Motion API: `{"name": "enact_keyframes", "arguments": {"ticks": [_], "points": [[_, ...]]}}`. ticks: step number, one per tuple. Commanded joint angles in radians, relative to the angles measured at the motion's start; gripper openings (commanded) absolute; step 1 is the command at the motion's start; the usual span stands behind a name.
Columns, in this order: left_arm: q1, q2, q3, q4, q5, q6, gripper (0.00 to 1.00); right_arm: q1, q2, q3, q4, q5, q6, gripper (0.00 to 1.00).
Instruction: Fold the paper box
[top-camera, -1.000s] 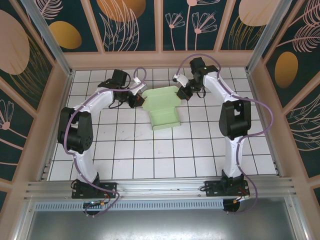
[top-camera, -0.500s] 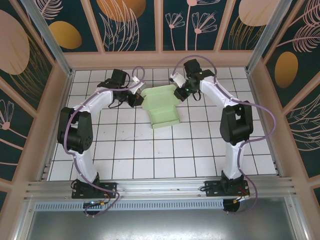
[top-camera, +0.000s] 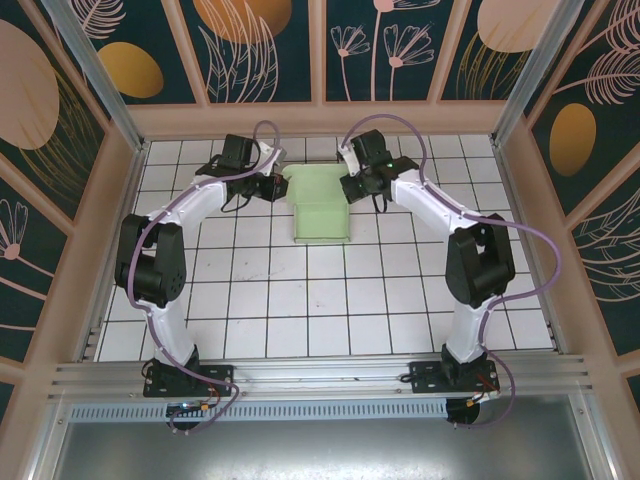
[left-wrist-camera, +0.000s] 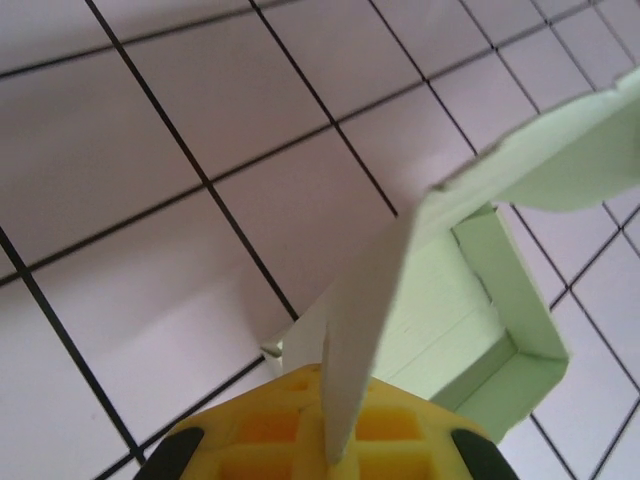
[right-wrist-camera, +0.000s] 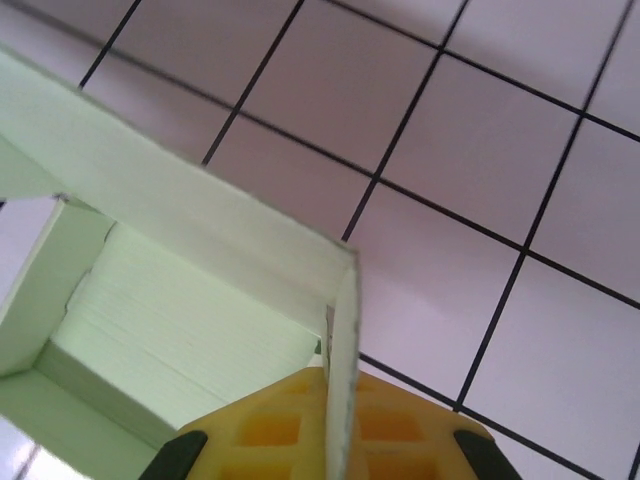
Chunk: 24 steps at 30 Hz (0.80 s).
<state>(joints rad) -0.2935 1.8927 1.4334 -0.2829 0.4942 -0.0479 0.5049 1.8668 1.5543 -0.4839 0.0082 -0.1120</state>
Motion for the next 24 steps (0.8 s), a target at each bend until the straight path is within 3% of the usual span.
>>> {"name": "enact_keyframes", "arguments": {"ticks": [1, 13, 24], "points": [[-0.015, -0.050, -0.054, 0.151, -0.039, -0.122, 0.00, 0.015, -0.049, -0.068, 0.114, 0.109, 0.163, 0.00], [-0.062, -0.059, -0.147, 0.350, -0.129, -0.353, 0.00, 0.079, -0.087, -0.193, 0.289, 0.279, 0.348, 0.00], [-0.090, -0.084, -0.211, 0.437, -0.215, -0.369, 0.00, 0.135, -0.093, -0.279, 0.424, 0.408, 0.450, 0.00]]}}
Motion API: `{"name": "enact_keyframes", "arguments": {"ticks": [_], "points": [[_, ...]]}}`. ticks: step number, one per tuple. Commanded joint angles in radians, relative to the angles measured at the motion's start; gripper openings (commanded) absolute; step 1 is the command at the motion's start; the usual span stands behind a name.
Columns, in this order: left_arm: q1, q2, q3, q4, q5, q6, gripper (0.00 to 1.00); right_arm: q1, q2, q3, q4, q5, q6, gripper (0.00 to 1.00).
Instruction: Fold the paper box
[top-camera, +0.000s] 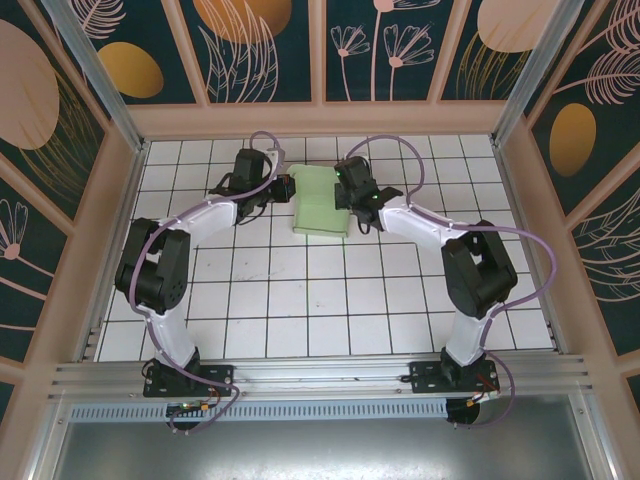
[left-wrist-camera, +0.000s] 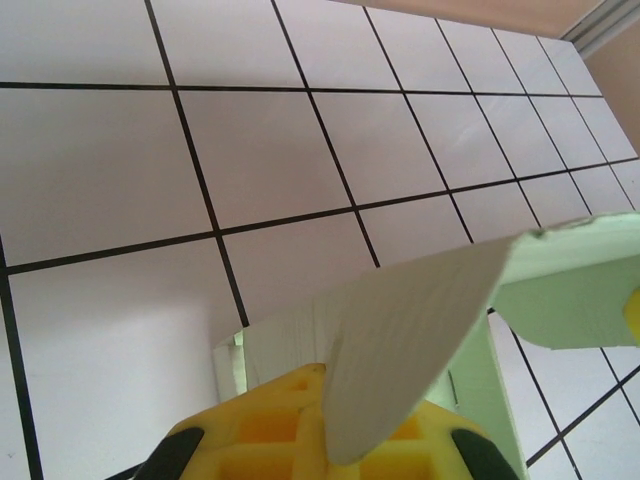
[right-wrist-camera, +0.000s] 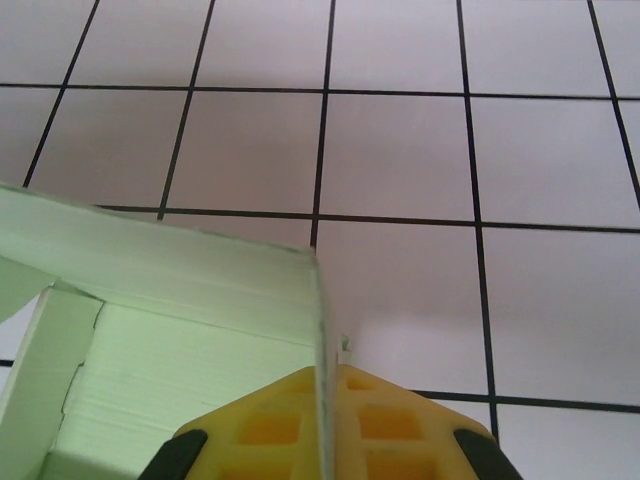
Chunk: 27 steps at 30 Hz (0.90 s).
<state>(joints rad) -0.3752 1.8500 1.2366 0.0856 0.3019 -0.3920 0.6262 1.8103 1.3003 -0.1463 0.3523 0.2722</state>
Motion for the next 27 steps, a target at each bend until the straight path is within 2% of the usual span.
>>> {"name": "enact_keyframes", "arguments": {"ticks": [1, 7, 27], "points": [[-0.008, -0.043, -0.020, 0.076, -0.021, -0.027, 0.00, 0.019, -0.037, -0.035, 0.101, 0.070, 0.070, 0.00], [-0.009, -0.046, -0.047, 0.091, -0.009, -0.030, 0.00, 0.044, -0.051, -0.090, 0.198, 0.127, 0.119, 0.00], [-0.011, -0.069, -0.097, 0.113, 0.003, -0.024, 0.00, 0.115, 0.000, -0.099, 0.214, 0.326, 0.301, 0.00]]}}
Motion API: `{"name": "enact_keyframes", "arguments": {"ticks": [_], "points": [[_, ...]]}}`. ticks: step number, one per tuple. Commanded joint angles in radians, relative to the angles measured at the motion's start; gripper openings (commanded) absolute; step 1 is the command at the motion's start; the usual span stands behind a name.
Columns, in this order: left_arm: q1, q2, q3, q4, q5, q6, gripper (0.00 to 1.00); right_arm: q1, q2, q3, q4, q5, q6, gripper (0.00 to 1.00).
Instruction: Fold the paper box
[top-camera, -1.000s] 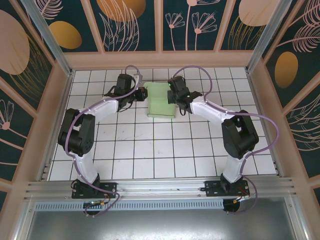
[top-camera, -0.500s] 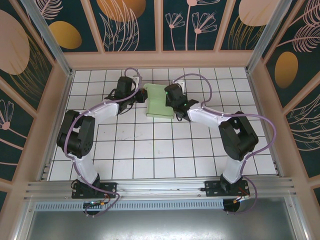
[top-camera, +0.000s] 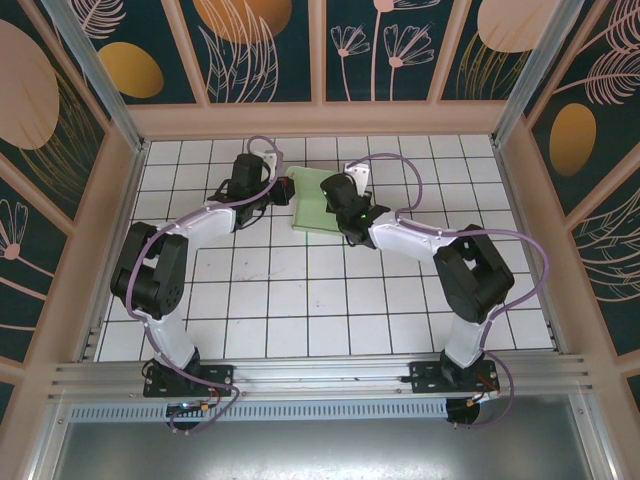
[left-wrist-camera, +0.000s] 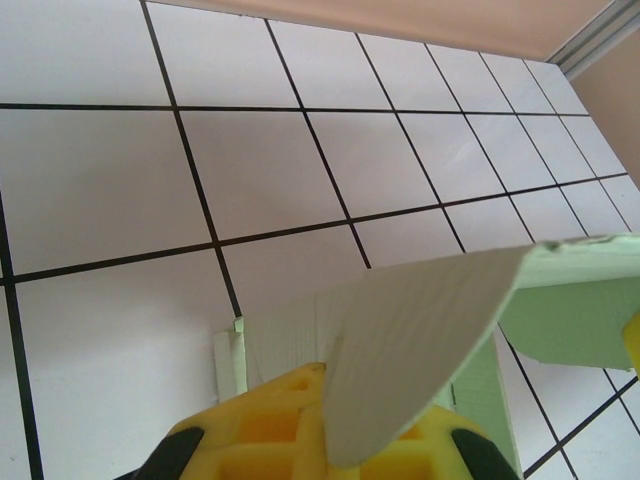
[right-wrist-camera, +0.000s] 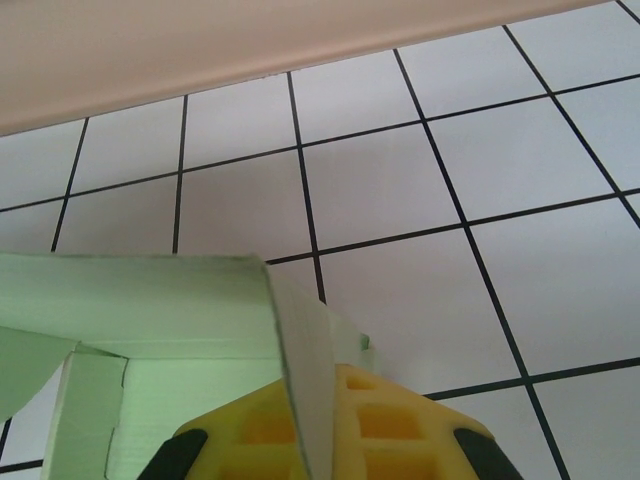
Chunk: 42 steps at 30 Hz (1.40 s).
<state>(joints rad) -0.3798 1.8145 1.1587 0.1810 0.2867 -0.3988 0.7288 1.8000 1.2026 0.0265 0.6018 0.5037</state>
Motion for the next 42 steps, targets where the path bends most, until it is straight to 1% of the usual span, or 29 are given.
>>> {"name": "enact_keyframes", "arguments": {"ticks": [1, 6, 11, 25, 32, 42], "points": [[-0.007, -0.031, -0.021, 0.013, 0.017, -0.014, 0.00, 0.015, 0.015, -0.002, 0.041, 0.081, 0.077, 0.00], [-0.007, -0.038, -0.039, 0.005, 0.011, 0.005, 0.00, 0.025, 0.036, -0.007, 0.035, 0.095, 0.119, 0.00], [-0.007, -0.048, -0.061, 0.001, 0.004, 0.026, 0.00, 0.039, 0.041, -0.031, 0.059, 0.097, 0.122, 0.00], [-0.012, -0.073, -0.170, 0.088, -0.011, 0.032, 0.00, 0.083, 0.020, -0.140, 0.140, 0.121, 0.137, 0.00], [-0.013, -0.071, -0.180, 0.102, -0.009, 0.028, 0.00, 0.095, 0.033, -0.125, 0.125, 0.128, 0.122, 0.00], [-0.013, -0.084, -0.229, 0.108, -0.014, 0.033, 0.00, 0.119, 0.050, -0.143, 0.108, 0.129, 0.156, 0.00]]}}
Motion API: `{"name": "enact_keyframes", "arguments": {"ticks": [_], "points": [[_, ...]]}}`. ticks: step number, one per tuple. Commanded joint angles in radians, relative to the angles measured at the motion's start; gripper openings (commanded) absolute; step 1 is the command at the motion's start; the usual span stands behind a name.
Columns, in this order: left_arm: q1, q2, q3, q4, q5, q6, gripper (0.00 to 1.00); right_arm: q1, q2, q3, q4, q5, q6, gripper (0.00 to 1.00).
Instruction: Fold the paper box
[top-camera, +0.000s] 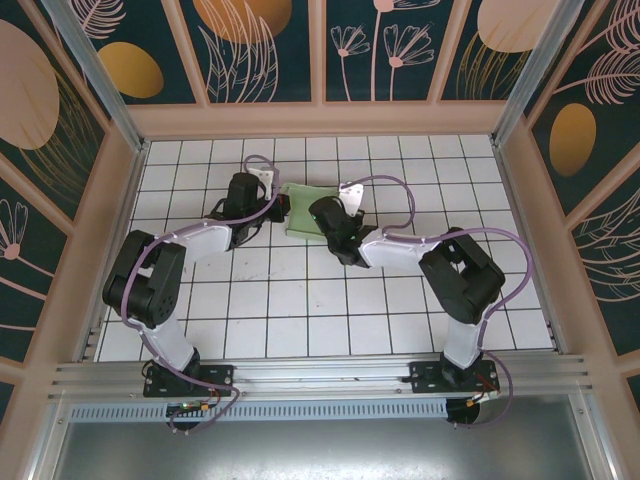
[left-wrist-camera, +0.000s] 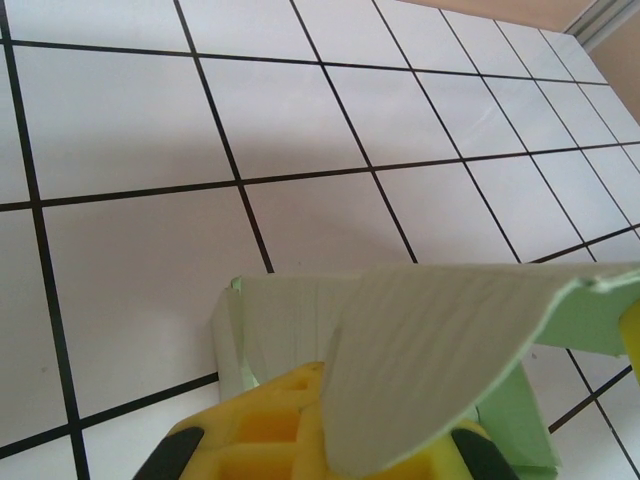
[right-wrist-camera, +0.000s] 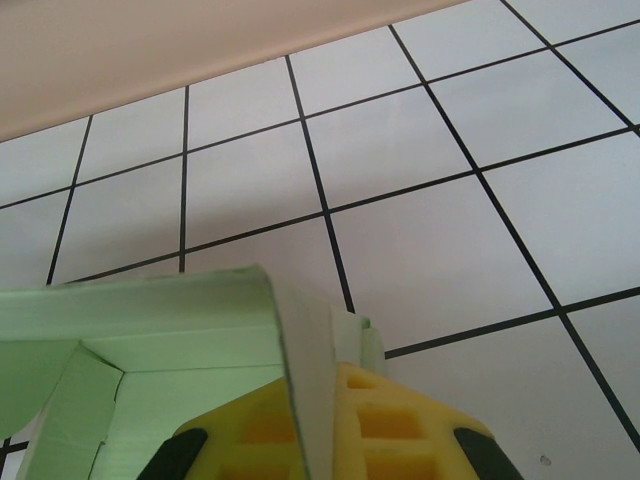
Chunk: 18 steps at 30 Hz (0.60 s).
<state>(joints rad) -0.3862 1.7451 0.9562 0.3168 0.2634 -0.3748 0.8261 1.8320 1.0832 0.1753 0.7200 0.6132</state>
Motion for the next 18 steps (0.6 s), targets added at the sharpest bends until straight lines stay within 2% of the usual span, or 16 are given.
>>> {"name": "enact_keyframes", "arguments": {"ticks": [1, 10, 18], "points": [[-0.007, -0.015, -0.029, -0.026, 0.010, 0.008, 0.00, 0.023, 0.017, -0.023, -0.050, 0.011, 0.056, 0.00], [-0.009, -0.020, -0.052, -0.011, 0.016, 0.005, 0.00, 0.045, 0.087, 0.025, -0.085, 0.055, 0.091, 0.00], [-0.008, -0.024, -0.111, 0.031, 0.008, 0.009, 0.00, 0.064, 0.045, -0.119, 0.055, 0.071, 0.055, 0.00]]}}
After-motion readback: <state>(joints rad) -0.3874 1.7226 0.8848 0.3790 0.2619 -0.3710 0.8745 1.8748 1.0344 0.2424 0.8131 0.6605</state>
